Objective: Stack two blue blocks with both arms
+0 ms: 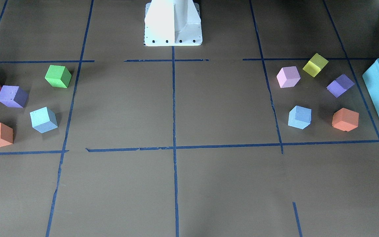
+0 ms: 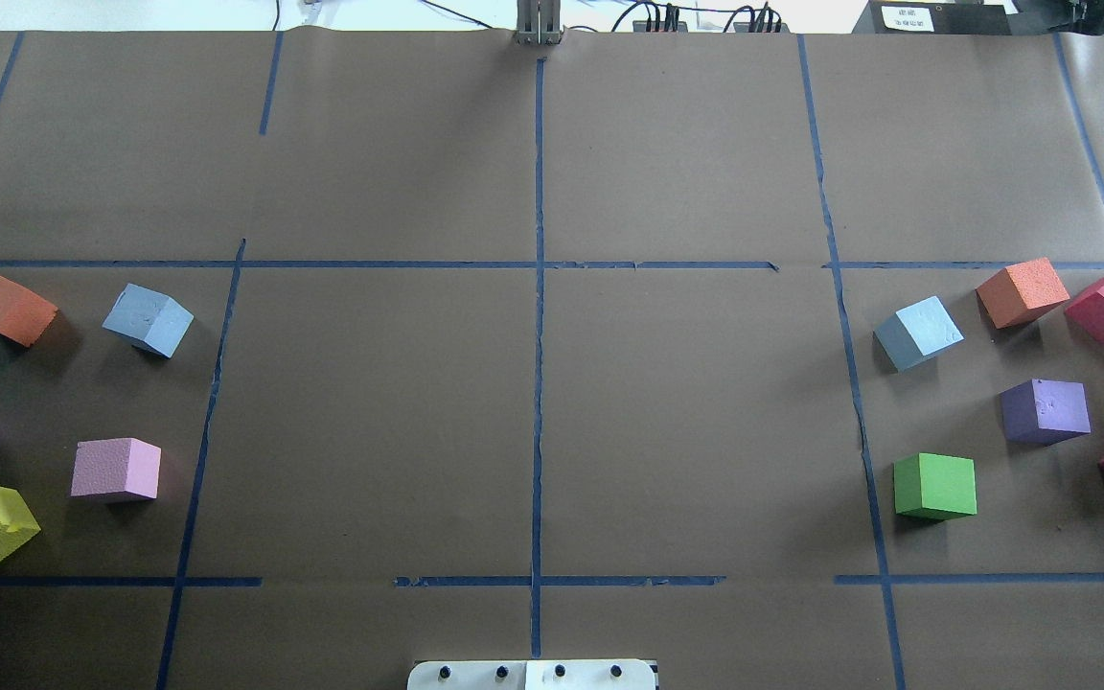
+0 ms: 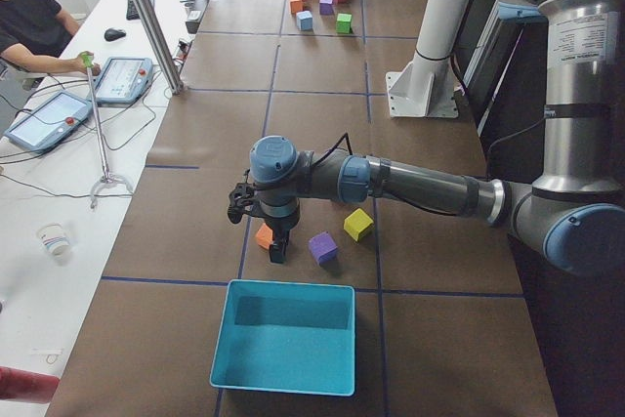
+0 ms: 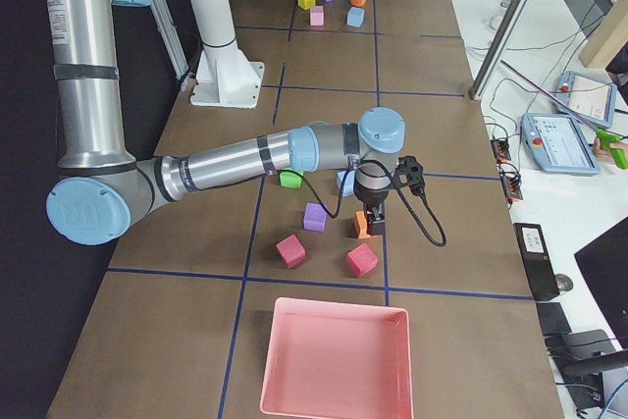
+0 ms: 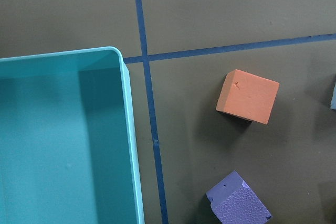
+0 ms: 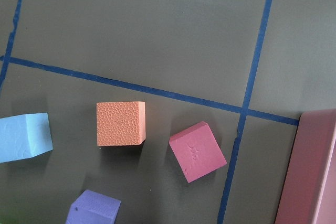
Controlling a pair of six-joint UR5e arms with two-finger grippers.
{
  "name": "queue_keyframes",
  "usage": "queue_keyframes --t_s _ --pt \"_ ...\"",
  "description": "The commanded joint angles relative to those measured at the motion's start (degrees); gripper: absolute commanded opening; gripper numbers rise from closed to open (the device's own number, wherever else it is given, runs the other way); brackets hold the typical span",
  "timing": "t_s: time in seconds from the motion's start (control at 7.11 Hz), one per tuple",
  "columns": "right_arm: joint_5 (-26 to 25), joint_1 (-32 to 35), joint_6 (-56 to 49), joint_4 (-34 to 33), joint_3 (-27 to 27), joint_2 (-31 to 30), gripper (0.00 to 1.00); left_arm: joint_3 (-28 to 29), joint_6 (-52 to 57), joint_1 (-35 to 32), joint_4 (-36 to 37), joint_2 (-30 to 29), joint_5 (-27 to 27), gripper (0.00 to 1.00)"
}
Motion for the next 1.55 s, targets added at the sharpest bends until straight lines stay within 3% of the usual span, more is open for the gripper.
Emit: queue_keyframes --t_s 0.0,0.99,1.13,1.27,1.41 --pt "-0.9 -0.21 -0.87 -1.07 -0.02 0.1 1.0 0.04 0.07 0.0 0.06 -0.59 -0.09 1.0" --pt "0.5 -0.65 -1.57 -0.63 0.51 -1.05 1.0 -0.05 -0.63 0.09 -0.29 -0.25 0.0 1.0" --pt "5.38 -1.35 -0.96 -0.54 0.25 -1.05 1.0 0.57 -0.2 0.61 -0.38 -0.16 -0.09 1.0" --pt "5.16 -6.92 0.44 4.77 0.42 -0.87 1.0 -0.21 -0.2 1.22 -0.38 -0.07 -0.09 1.0" --pt "3.33 -12.81 13.07 10.04 0.07 0.26 1.0 0.13 -0.2 1.32 -0.38 -0.07 -2.09 1.0"
